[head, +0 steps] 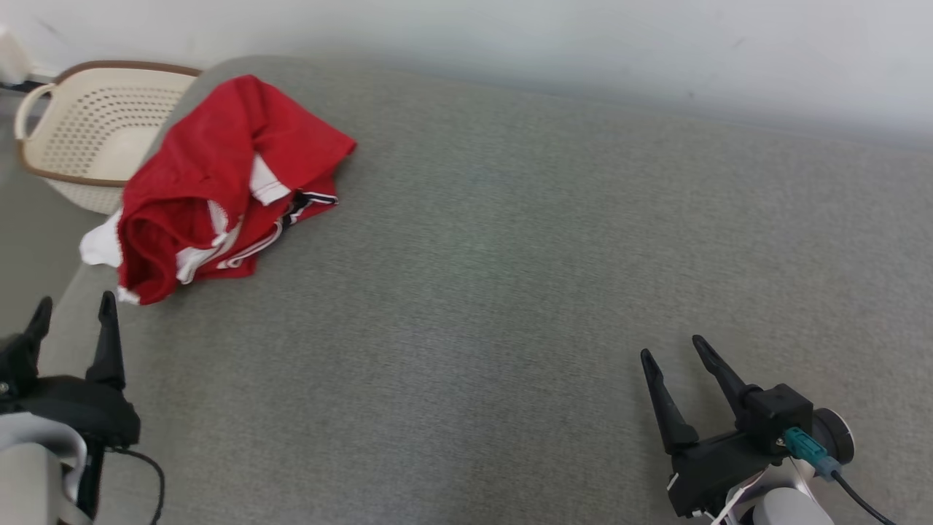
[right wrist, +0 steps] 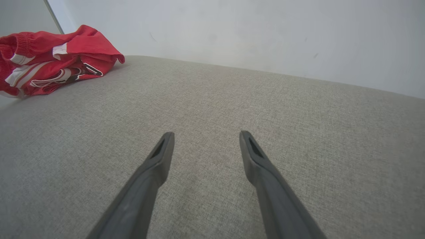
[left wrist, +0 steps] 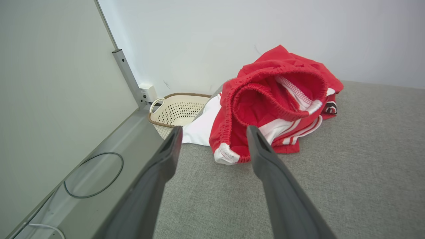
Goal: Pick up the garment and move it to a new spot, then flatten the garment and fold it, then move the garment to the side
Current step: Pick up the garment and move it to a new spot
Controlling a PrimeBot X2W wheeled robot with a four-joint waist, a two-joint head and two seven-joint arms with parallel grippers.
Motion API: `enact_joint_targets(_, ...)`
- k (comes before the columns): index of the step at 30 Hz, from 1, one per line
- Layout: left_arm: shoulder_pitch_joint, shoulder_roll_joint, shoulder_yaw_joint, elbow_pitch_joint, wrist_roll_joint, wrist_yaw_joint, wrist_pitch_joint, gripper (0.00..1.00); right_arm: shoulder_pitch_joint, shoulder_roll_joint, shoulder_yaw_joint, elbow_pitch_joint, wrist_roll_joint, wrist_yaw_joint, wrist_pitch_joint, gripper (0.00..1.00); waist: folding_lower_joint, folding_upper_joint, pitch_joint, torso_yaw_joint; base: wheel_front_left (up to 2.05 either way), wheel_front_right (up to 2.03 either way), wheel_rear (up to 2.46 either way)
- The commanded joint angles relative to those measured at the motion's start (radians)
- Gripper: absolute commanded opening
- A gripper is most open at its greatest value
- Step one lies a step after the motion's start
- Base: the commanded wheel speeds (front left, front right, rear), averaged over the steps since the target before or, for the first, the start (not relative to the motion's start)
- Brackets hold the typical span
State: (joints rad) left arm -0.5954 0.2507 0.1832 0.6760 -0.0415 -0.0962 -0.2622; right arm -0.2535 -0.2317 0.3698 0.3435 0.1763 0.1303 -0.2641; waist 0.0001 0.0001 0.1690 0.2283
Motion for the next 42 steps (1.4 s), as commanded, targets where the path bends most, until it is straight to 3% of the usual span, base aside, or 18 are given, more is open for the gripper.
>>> enact_joint_targets(1, -0.024, 0.022, -0.009, 0.024, 0.017, -0.007, -0.004, 1.0, 0.01, -0.01, -0.002, 0.0, 0.009, 0.001, 0.0, 1.0, -0.0001, -0.0001, 0.032, -0.049, 0.0, 0.0, 0.0)
enact_joint_targets(10, -0.141, 0.095, -0.047, 0.125, 0.025, -0.019, -0.004, 1.0, 0.001, -0.026, -0.012, -0.014, 0.015, 0.001, 0.0, 1.0, -0.0001, -0.0001, 0.078, -0.099, 0.0, 0.0, 0.0)
enact_joint_targets(18, -0.212, 0.118, -0.051, 0.179, 0.005, -0.017, -0.004, 1.0, -0.034, -0.023, -0.02, -0.021, 0.02, 0.001, 0.0, 1.0, -0.0001, -0.0001, 0.132, -0.13, 0.0, 0.0, 0.0)
enact_joint_targets(26, -0.251, 0.157, -0.054, 0.221, 0.033, 0.056, -0.004, 1.0, -0.055, -0.012, -0.017, -0.026, 0.028, 0.001, 0.0, 1.0, -0.0001, -0.0001, 0.174, -0.179, 0.0, 0.0, 0.0)
enact_joint_targets(32, -0.274, 0.172, -0.044, 0.26, 0.019, 0.084, -0.004, 1.0, -0.051, -0.006, -0.032, -0.028, 0.03, 0.001, 0.0, 1.0, -0.0001, -0.0001, 0.185, -0.204, 0.0, 0.0, 0.0)
enact_joint_targets(33, -0.275, 0.171, -0.042, 0.259, 0.012, 0.083, -0.004, 0.96, -0.051, -0.006, -0.034, -0.03, 0.03, 0.001, 0.0, 1.0, -0.0001, -0.0001, 0.187, -0.207, 0.0, 0.0, 0.0)
enact_joint_targets(34, -0.276, 0.171, -0.043, 0.252, 0.011, 0.082, -0.004, 0.55, -0.051, -0.005, -0.037, -0.031, 0.03, 0.001, 0.0, 1.0, -0.0001, -0.0001, 0.189, -0.209, 0.0, 0.0, 0.0)
enact_joint_targets(35, -0.276, 0.17, -0.045, 0.241, 0.01, 0.079, -0.004, 0.0, -0.05, -0.004, -0.039, -0.032, 0.03, 0.001, 0.0, 1.0, -0.0001, -0.0001, 0.19, -0.211, 0.0, 0.0, 0.0)
enact_joint_targets(42, -0.25, 0.143, -0.087, 0.095, 0.021, 0.049, -0.004, 0.0, -0.036, 0.017, -0.048, -0.024, 0.036, 0.001, 0.0, 1.0, -0.0001, -0.0001, 0.173, -0.204, 0.0, 0.0, 0.0)
